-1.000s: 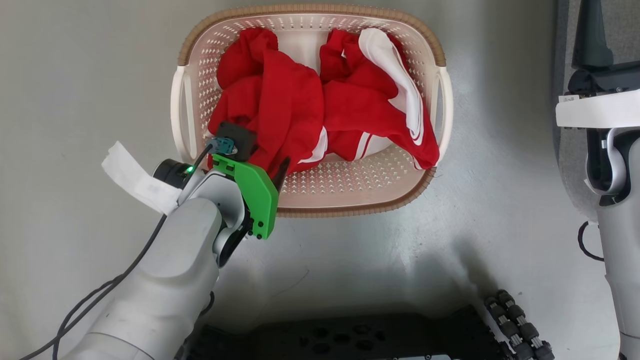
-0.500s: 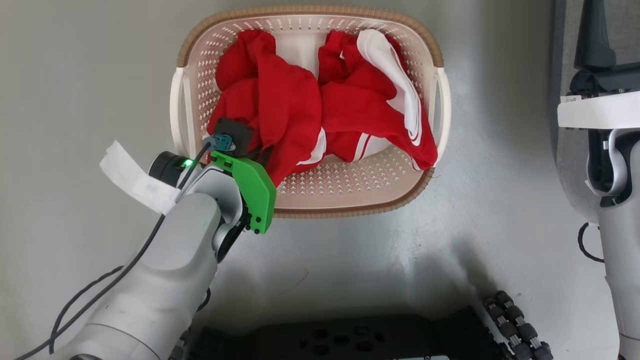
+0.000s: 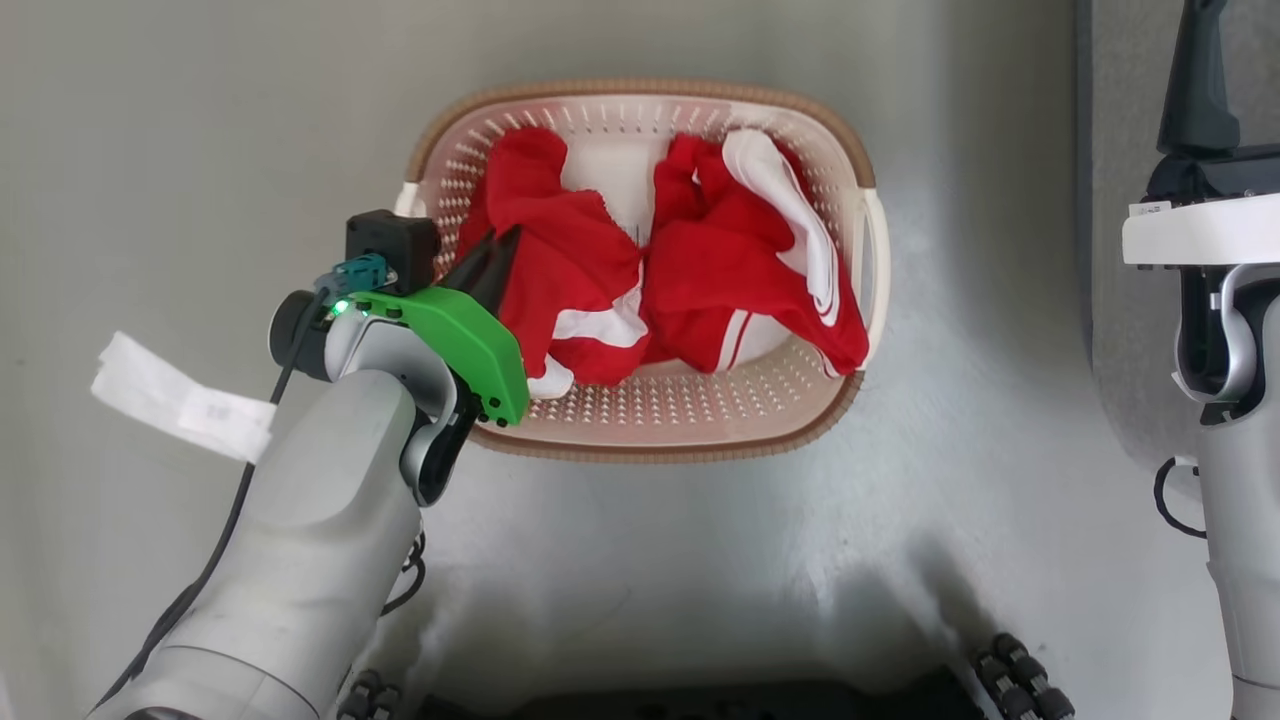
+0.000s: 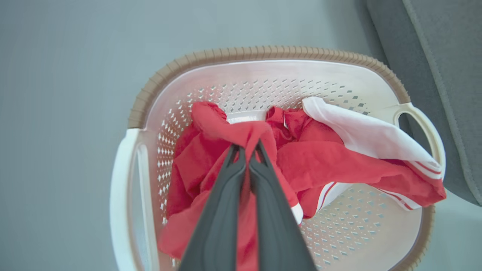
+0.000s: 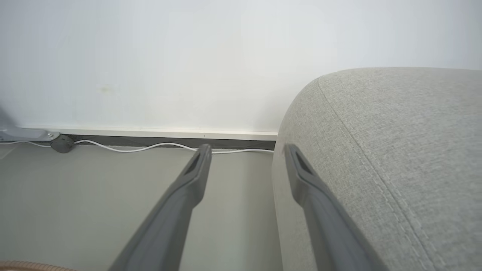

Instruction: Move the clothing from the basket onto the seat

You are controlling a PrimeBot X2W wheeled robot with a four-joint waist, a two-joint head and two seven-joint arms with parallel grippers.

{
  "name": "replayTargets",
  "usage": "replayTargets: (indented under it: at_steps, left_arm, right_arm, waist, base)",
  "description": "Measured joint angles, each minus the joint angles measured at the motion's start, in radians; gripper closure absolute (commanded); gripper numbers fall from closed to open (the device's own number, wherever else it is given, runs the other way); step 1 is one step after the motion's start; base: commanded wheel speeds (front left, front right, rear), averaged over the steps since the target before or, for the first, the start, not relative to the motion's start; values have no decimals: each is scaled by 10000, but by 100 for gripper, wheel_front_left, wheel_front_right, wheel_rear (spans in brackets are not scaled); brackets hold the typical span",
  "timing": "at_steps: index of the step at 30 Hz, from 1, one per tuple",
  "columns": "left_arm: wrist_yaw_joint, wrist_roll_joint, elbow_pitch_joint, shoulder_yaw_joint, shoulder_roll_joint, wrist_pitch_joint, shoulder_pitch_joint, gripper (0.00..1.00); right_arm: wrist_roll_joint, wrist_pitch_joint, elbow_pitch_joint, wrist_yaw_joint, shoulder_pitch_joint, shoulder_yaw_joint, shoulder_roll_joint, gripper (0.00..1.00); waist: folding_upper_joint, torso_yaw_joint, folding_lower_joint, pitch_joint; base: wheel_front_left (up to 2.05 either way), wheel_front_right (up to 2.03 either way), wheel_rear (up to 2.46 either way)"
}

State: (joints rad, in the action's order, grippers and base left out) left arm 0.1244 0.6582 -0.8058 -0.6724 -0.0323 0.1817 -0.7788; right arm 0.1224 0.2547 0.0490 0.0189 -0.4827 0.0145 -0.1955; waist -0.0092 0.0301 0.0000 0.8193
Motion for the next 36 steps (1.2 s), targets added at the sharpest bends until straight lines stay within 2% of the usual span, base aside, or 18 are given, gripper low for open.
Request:
replayTargets:
  at_steps: [7, 16, 22, 27, 36]
  left_arm:
    - [0, 207, 313, 412, -17, 583, 45, 100]
    - [0, 512, 959, 966, -178, 671, 717, 100]
    - [0, 477, 1524, 1193, -485, 683, 990, 100]
    - [-15, 232, 2201, 1480, -575, 700, 1363, 100]
    - [-29, -142, 3114, 1521, -917, 702, 1917, 100]
  right_arm:
    - [31, 0, 29, -100, 20, 35, 207, 0]
    - [79, 0, 144, -366, 443, 127, 343, 0]
    - [56, 0, 261, -895, 511, 757, 408, 0]
    - [90, 0, 339, -1032, 687, 1024, 616, 0]
    - [138, 0, 876, -1338, 1255, 2261, 779, 0]
  waist:
    - [1, 270, 0, -900]
    - [0, 622, 0, -2136]
    - [0, 801, 0, -2991]
    - [0, 879, 0, -3714]
    - [0, 885, 0, -4868]
  base:
    - [0, 0, 0]
    - [0, 0, 0]
    - [0, 0, 0]
    - [0, 0, 0]
    - [0, 0, 0]
